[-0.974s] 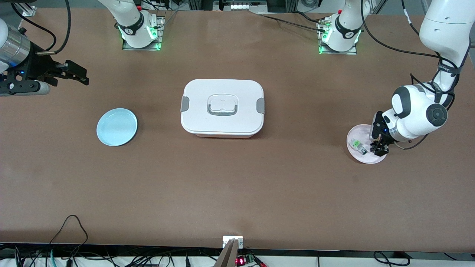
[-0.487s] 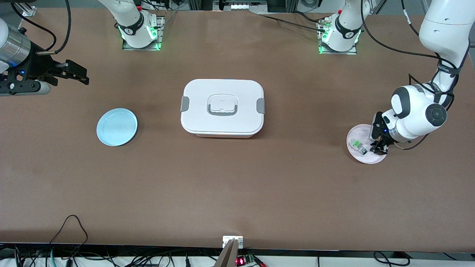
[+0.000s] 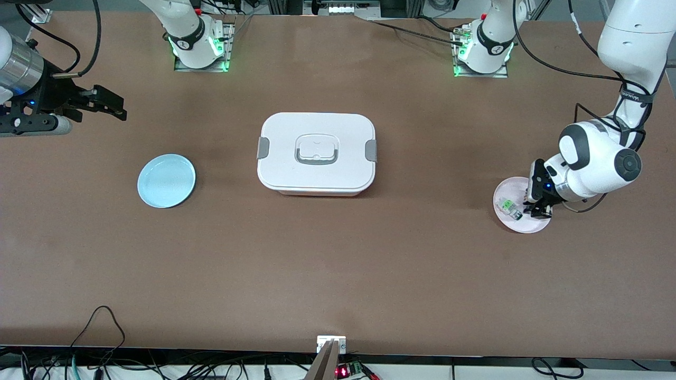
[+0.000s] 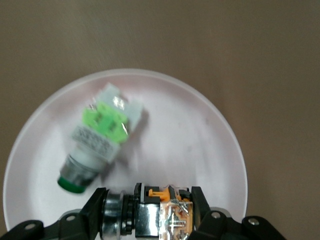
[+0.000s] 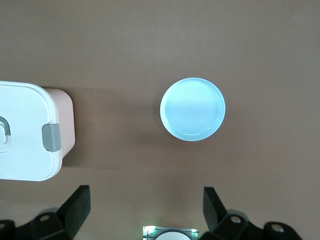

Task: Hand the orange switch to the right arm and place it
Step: 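Close the left gripper on the black-orange switch, then carry the switch with the left gripper while the right gripper approaches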

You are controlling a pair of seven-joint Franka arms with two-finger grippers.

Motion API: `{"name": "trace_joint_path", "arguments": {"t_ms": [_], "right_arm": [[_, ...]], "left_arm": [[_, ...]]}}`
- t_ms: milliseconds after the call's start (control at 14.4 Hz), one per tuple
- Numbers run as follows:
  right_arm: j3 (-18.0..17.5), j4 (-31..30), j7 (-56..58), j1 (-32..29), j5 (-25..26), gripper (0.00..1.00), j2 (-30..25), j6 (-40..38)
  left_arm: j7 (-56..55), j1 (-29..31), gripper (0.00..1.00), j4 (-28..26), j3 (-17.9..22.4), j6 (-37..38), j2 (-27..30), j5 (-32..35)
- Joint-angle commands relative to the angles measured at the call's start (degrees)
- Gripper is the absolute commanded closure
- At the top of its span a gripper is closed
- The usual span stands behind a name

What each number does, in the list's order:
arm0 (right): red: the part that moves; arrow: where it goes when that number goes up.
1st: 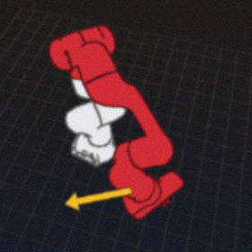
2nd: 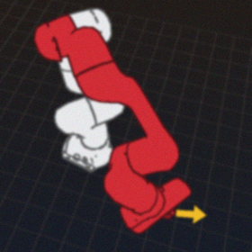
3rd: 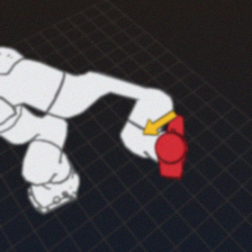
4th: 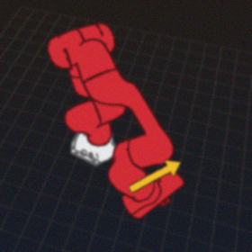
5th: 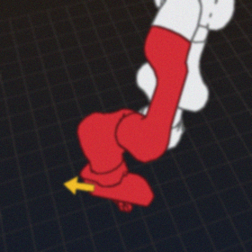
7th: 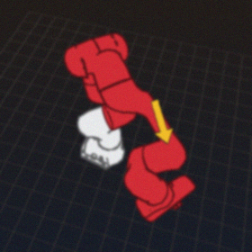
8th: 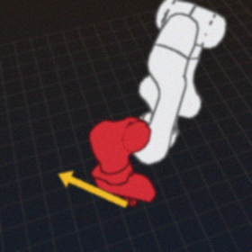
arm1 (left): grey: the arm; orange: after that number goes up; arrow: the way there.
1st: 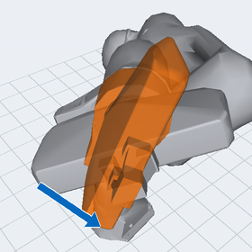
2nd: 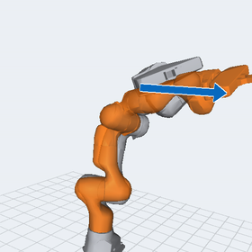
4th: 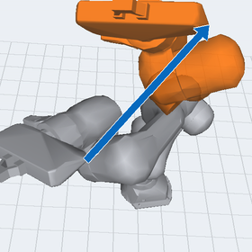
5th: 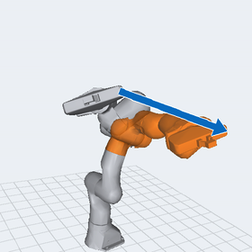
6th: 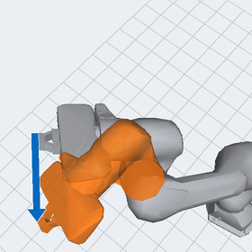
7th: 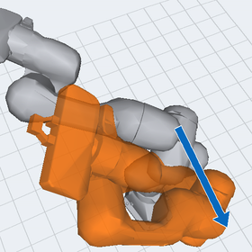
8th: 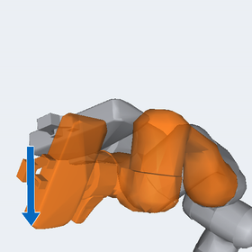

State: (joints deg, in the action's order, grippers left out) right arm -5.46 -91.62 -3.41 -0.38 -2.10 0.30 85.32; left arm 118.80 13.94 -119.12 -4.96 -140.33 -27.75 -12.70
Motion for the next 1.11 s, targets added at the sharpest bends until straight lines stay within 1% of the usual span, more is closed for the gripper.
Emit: {"name": "trace_joint_path", "arguments": {"t_ms": [0,70,139,348,557,626,765,835,1043], "right_arm": [[-0.26,-0.40,0.69,-0.33,-0.98,0.00,-0.65,-0.51],[-0.26,-0.40,0.68,-0.33,-1.59,0.00,-0.65,-0.42],[-0.26,-0.40,0.77,-0.33,-3.51,0.00,-0.65,-0.51],[-0.26,-0.40,0.68,-0.33,-8.35,0.00,-0.47,-0.24],[-0.26,-0.93,0.68,-0.24,-15.46,0.00,0.05,0.37],[-0.26,-1.19,0.68,-0.24,-18.35,0.00,0.23,0.55],[-0.35,-1.19,0.68,-0.06,-25.64,0.00,1.63,0.90],[-0.35,-1.19,0.60,-0.06,-29.68,0.00,2.33,1.25],[-0.43,-1.54,-0.10,0.03,-42.16,0.00,5.14,1.34]], "left_arm": [[0.55,-0.14,1.00,2.57,-3.37,7.68,1.91,-9.07],[0.55,-0.23,1.00,3.71,-4.69,9.18,2.18,-12.40],[0.55,-0.14,1.00,4.07,-5.66,11.29,2.87,-16.27],[0.82,-0.14,1.00,6.79,-7.78,21.04,4.46,-29.27],[0.82,-0.14,1.00,7.68,-9.89,27.55,4.55,-41.93],[0.73,-0.23,1.00,7.76,-10.15,29.74,4.64,-46.15],[0.56,-0.14,1.00,8.37,-12.52,32.74,4.64,-56.07],[0.47,-0.23,1.00,9.08,-14.18,34.23,4.64,-60.56],[-1.28,-0.92,1.00,10.66,-21.12,34.16,4.55,-76.72]]}}
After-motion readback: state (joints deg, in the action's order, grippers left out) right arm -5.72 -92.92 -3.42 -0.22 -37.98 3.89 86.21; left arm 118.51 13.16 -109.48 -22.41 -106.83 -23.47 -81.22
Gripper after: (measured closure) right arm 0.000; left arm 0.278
